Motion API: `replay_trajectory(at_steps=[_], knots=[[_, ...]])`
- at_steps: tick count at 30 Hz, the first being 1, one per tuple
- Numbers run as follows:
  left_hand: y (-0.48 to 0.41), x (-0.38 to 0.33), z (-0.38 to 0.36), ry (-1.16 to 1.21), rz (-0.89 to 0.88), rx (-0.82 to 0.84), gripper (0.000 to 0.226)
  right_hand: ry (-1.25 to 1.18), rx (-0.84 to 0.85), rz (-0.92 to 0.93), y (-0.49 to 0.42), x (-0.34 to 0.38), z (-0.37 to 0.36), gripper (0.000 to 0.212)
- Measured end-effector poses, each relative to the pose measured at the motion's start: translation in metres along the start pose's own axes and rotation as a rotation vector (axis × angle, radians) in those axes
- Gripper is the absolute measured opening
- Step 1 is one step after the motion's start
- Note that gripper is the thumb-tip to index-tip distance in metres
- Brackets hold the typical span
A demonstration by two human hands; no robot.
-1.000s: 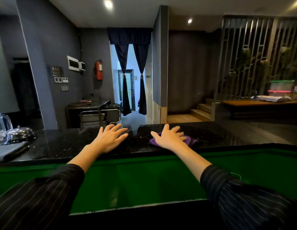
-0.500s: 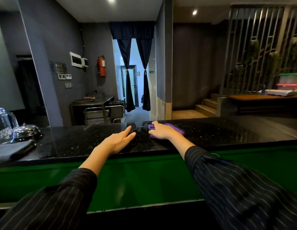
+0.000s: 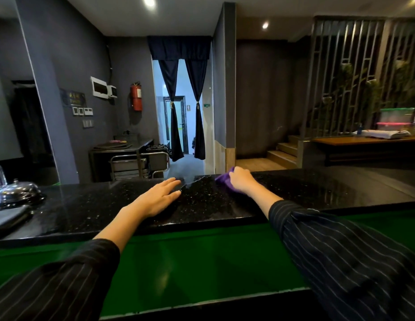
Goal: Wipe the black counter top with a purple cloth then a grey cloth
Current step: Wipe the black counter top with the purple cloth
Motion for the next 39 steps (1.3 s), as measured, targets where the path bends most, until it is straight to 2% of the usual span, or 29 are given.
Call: replay_trajectory(at_steps=[3, 10, 20, 23, 27, 29, 33, 37, 39], knots=[[-0.005, 0.003, -0.003, 0.01, -0.005, 0.012, 0.052, -0.194, -0.118, -0.07, -0.021, -0.016, 0.013, 0.042], [-0.013, 0.012, -0.012, 0.068, 0.016, 0.043, 0.051, -0.269, -0.029, -0.101, -0.051, -0.014, 0.01, 0.042], [-0.021, 0.012, -0.01, 0.041, 0.036, 0.074, 0.05, 0.058, 0.317, -0.035, -0.06, 0.033, -0.024, 0.054], [-0.02, 0.015, -0.012, 0.062, 0.064, 0.066, 0.053, 0.161, 0.363, 0.005, -0.06, 0.042, -0.038, 0.063], [-0.014, 0.012, -0.011, 0.088, 0.084, 0.06, 0.052, 0.313, 0.393, 0.075, -0.049, 0.058, -0.058, 0.084], [-0.01, 0.01, -0.008, 0.124, 0.093, 0.051, 0.05, 0.373, 0.385, 0.129, -0.041, 0.067, -0.068, 0.083], [-0.003, 0.005, -0.006, 0.144, 0.099, 0.054, 0.05, 0.412, 0.42, 0.203, -0.04, 0.066, -0.08, 0.067], [0.001, 0.0, -0.006, 0.148, 0.096, 0.055, 0.049, 0.448, 0.431, 0.172, -0.043, 0.059, -0.079, 0.064], [0.0, 0.003, -0.005, 0.14, 0.094, 0.051, 0.048, 0.46, 0.437, 0.176, -0.044, 0.062, -0.077, 0.07]])
Point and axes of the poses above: each hand's wrist, its own y-axis away from the middle knuckle, its own z-axis out of the back of the hand, x = y × z, the point moved 5 cm from there along -y, towards the middle knuckle, and after that the axes turned 8 degrees about x, right-handed, at the moved point
